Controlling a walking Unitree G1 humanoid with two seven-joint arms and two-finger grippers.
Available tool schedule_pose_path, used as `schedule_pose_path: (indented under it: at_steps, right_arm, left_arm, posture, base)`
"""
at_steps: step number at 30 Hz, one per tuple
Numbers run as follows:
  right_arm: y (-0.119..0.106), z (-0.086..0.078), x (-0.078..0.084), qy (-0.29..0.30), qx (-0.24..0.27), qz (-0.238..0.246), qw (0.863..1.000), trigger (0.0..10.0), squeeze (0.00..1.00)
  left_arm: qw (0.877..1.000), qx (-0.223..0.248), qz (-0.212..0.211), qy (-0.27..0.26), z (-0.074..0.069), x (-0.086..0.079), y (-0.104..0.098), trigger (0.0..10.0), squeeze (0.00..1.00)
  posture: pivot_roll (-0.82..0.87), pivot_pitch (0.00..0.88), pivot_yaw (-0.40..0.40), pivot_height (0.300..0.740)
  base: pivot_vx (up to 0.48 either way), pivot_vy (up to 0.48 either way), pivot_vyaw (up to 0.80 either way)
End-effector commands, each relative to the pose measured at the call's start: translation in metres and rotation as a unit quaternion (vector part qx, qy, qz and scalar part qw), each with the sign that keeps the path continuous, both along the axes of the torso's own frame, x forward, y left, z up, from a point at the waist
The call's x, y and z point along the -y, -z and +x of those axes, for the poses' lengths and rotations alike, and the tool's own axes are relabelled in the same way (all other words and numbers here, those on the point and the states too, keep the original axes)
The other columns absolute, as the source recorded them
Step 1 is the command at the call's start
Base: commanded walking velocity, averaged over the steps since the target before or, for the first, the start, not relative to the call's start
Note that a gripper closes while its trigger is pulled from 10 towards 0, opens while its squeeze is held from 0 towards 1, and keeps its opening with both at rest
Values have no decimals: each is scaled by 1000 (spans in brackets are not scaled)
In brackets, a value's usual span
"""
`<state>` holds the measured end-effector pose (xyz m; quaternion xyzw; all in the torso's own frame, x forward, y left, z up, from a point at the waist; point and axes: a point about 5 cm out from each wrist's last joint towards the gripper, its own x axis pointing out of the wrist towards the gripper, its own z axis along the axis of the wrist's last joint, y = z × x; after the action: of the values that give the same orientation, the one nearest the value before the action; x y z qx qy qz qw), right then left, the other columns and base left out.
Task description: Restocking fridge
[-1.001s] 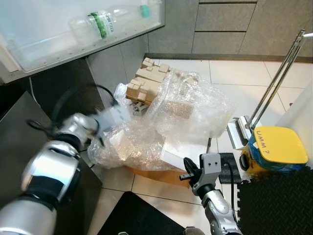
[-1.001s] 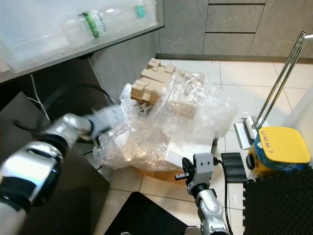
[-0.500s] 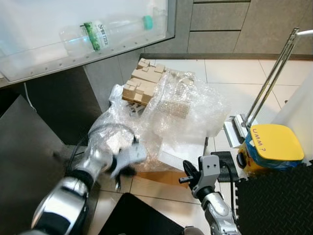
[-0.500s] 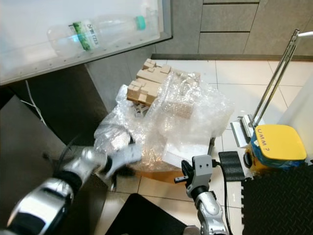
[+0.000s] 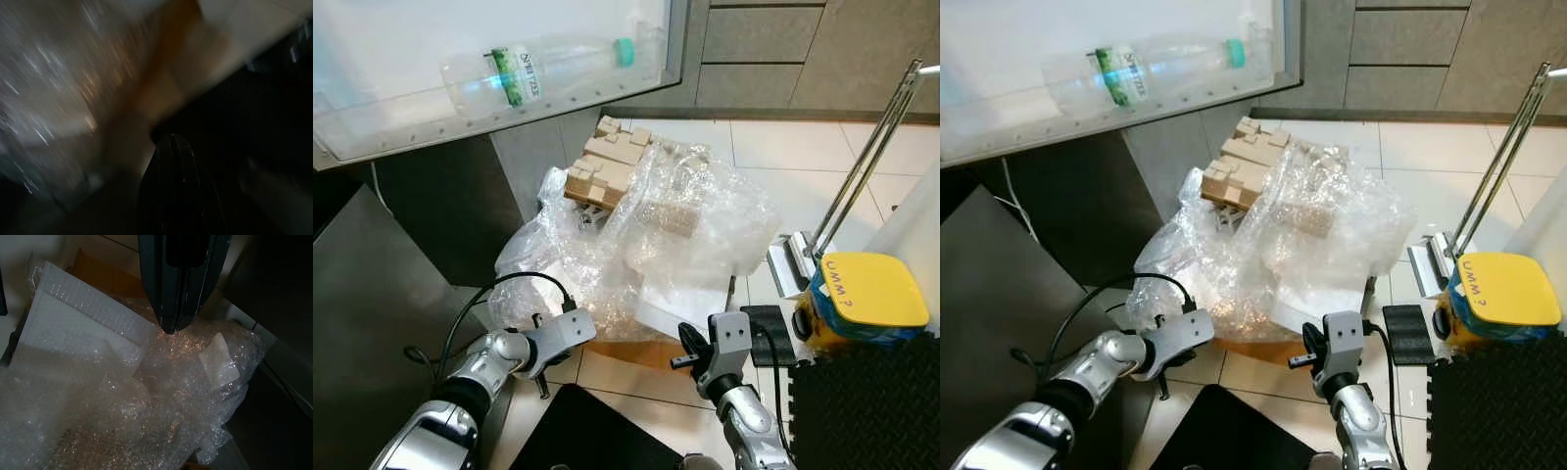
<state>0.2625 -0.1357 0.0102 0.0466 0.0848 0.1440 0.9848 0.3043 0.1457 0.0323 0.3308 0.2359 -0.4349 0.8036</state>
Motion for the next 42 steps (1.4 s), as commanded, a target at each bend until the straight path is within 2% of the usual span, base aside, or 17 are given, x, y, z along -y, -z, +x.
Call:
schedule_pose_path:
  at_steps: [1,3,9,10,11,12,14,18,19,20,24,26,30,32,37,40,42]
  right_arm:
    - [9,-7,-1,-3,-23,-2,1000,10000,0]
    - [9,-7,-1,-3,-23,-2,1000,10000,0]
    - [9,-7,-1,-2,-23,-2,1000,10000,0]
    - [9,-7,-1,-2,-23,-2,1000,10000,0]
    - [9,-7,-2,-2,-22,-2,1000,10000,0]
    - [9,-7,-2,-2,-22,-2,1000,10000,0]
    - [9,-7,-2,-2,-22,-2,1000,10000,0]
    - [9,-7,-2,-1,-22,-2,1000,10000,0]
    - [9,-7,-2,-1,-21,-1,1000,10000,0]
    - [9,-7,-2,0,-21,-1,1000,10000,0]
    - [9,-6,-2,0,-20,-1,1000,10000,0]
    - [8,-6,-2,2,-19,-1,1000,10000,0]
    - [8,-7,-1,2,-19,-2,1000,10000,0]
    - [8,-6,0,2,-19,-3,1000,10000,0]
    - [8,-4,1,2,-19,-5,1000,10000,0]
    - [7,-4,1,2,-19,-5,1000,10000,0]
    - [7,-3,1,2,-18,-5,1000,10000,0]
  left_arm:
    - [997,50,-47,41,-2,13,-10,10000,0]
    - [995,62,-57,57,-3,17,-13,10000,0]
    - [958,210,-149,124,-5,45,-51,10000,0]
    - [945,262,-153,124,-1,48,-62,10000,0]
    - [899,399,-131,125,7,52,-91,10000,0]
    - [899,399,-131,125,7,52,-91,10000,0]
    - [861,475,-125,130,10,53,-110,10000,0]
    - [824,534,-129,137,11,52,-130,10000,0]
    - [783,598,-117,125,12,48,-149,10000,0]
    - [770,617,-112,116,13,45,-155,10000,0]
    - [748,652,-92,78,19,36,-167,10000,0]
    - [711,700,-66,14,30,17,-181,10000,0]
    - [682,729,-53,-14,34,6,-191,10000,0]
    - [647,761,-39,-29,36,-5,-208,10000,0]
    - [609,792,-19,-45,39,-17,-227,10000,0]
    - [598,800,-12,-53,41,-21,-234,10000,0]
    - [577,813,4,-78,45,-32,-245,10000,0]
  posture:
    - [-135,148,71,740]
    - [-135,148,71,740]
    - [-138,145,73,740]
    - [-137,144,74,740]
    - [-136,143,74,740]
    - [-136,143,74,740]
    - [-136,142,75,740]
    - [-138,138,76,740]
    - [-138,137,77,740]
    - [-141,132,80,740]
    - [-142,132,80,740]
    - [-145,129,80,740]
    - [-144,129,78,740]
    - [-143,128,76,740]
    - [-143,131,76,740]
    - [-143,132,76,740]
    - [-143,135,75,740]
  base:
    - [0,0,0]
    - [0,0,0]
    - [0,0,0]
    - [0,0,0]
    - [0,0,0]
    - [0,0,0]
    - [0,0,0]
    - [0,0,0]
    - [0,0,0]
    - [0,0,0]
    - [0,0,0]
    - [0,0,0]
    - [0,0,0]
    - [0,0,0]
    - [0,0,0]
    - [0,0,0]
    - [0,0,0]
